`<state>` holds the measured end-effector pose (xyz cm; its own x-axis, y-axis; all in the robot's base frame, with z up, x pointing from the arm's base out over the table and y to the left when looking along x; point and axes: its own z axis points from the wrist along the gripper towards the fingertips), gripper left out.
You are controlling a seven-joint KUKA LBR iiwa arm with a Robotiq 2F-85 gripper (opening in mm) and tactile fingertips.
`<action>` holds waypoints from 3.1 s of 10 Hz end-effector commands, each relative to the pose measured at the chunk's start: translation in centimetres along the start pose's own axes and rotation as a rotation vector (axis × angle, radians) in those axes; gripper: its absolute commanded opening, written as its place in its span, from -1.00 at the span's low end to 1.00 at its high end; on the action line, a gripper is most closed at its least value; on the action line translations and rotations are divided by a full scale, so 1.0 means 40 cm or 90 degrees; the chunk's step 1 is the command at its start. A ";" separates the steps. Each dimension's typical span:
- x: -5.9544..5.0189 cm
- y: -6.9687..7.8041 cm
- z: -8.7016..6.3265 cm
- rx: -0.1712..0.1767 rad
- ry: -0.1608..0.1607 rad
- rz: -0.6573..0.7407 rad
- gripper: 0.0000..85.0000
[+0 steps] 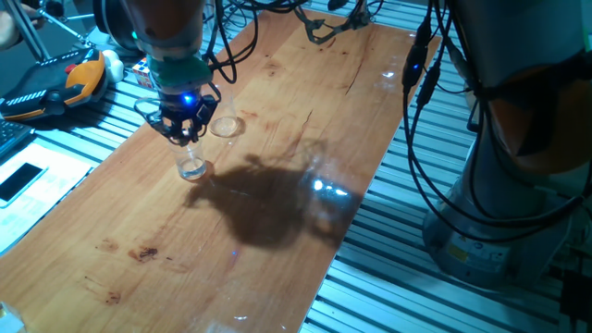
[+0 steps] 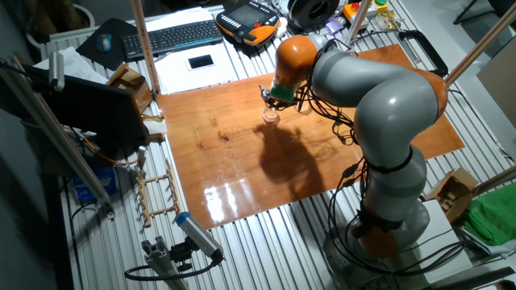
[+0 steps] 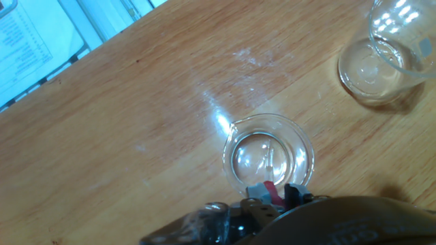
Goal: Transfer liquid using a dropper
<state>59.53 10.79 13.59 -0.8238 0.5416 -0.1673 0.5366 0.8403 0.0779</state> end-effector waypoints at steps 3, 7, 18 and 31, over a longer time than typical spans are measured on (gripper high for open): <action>0.003 0.001 0.000 0.002 -0.005 0.005 -0.27; -0.003 -0.008 -0.024 0.017 -0.013 0.005 -0.17; -0.068 -0.148 -0.181 0.023 0.030 -0.064 -0.98; -0.035 -0.234 -0.240 0.024 0.076 -0.118 -0.98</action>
<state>53.93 2.38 22.51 -0.9237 0.3787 -0.0577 0.3783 0.9255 0.0187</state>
